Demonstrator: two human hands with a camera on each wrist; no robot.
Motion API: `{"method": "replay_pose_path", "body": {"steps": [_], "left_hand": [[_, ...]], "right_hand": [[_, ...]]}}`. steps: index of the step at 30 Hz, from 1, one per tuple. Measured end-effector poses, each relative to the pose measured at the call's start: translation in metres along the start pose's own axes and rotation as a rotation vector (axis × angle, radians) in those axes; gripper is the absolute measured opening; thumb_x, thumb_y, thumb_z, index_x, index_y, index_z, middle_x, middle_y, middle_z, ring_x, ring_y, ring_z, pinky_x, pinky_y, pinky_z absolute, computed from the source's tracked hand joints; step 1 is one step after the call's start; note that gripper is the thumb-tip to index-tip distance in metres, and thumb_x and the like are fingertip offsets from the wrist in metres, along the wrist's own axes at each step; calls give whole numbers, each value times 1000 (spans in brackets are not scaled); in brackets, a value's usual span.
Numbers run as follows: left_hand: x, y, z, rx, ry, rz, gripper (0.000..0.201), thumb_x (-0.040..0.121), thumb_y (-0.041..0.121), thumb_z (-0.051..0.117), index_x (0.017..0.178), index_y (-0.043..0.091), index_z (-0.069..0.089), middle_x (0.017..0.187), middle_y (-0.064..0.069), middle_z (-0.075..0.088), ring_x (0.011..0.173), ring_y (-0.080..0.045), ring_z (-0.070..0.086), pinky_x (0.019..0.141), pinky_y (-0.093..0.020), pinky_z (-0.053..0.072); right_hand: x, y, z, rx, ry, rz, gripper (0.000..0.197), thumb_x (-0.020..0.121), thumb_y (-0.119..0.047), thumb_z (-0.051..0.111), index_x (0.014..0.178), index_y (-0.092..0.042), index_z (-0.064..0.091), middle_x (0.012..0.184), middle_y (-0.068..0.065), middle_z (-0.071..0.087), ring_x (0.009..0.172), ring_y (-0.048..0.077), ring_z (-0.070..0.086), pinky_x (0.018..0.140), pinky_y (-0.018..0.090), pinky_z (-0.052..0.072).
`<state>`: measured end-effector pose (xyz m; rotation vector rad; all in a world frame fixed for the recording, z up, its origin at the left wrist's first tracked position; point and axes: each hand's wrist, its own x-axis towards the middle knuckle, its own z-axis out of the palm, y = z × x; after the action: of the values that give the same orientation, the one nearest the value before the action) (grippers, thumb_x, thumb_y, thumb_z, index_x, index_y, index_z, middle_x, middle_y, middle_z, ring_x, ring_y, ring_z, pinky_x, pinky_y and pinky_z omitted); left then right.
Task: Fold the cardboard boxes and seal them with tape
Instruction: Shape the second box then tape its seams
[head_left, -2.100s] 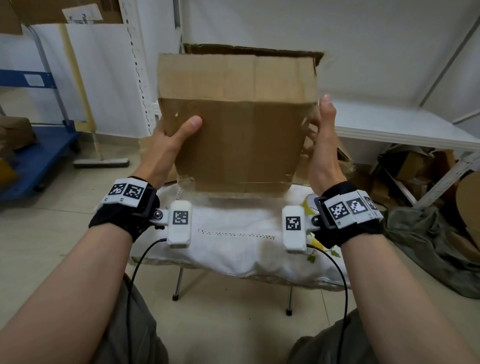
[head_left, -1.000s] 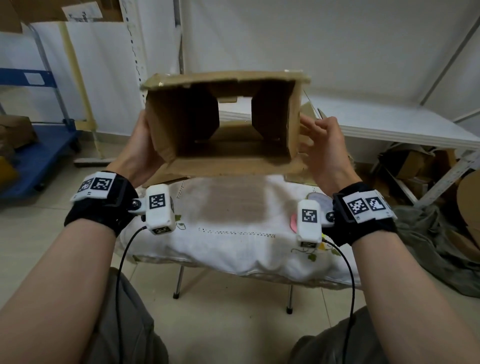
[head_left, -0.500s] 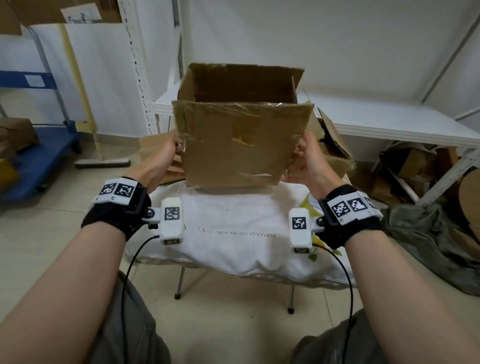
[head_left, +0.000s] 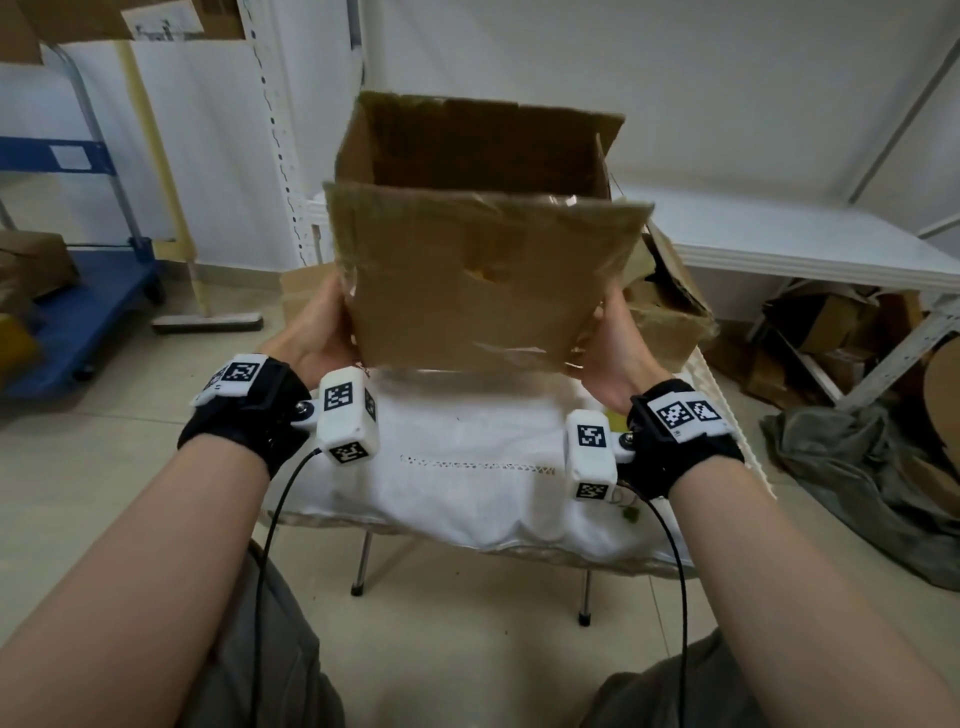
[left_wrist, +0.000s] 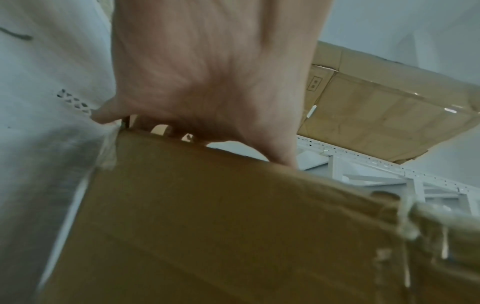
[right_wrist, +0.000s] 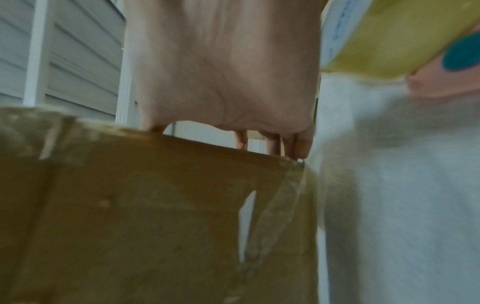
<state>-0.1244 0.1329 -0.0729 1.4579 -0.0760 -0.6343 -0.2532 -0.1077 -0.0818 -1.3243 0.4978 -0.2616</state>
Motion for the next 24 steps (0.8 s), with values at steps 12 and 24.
{"method": "replay_pose_path", "body": {"steps": [12, 24], "left_hand": [[6, -14, 1, -190, 61, -32, 67, 95, 69, 29, 111, 16, 66, 127, -7, 64, 117, -30, 60, 98, -54, 51], [8, -13, -2, -196, -10, 56, 89, 72, 82, 47, 132, 17, 62, 126, -10, 68, 117, -30, 65, 100, -54, 50]], "right_hand": [[1, 8, 4, 61, -95, 128, 78, 85, -89, 30, 130, -35, 64, 123, -4, 73, 119, 25, 66, 106, 55, 42], [-5, -2, 4, 79, -103, 70, 69, 94, -79, 29, 128, -31, 66, 122, -3, 73, 111, 24, 71, 100, 50, 49]]}}
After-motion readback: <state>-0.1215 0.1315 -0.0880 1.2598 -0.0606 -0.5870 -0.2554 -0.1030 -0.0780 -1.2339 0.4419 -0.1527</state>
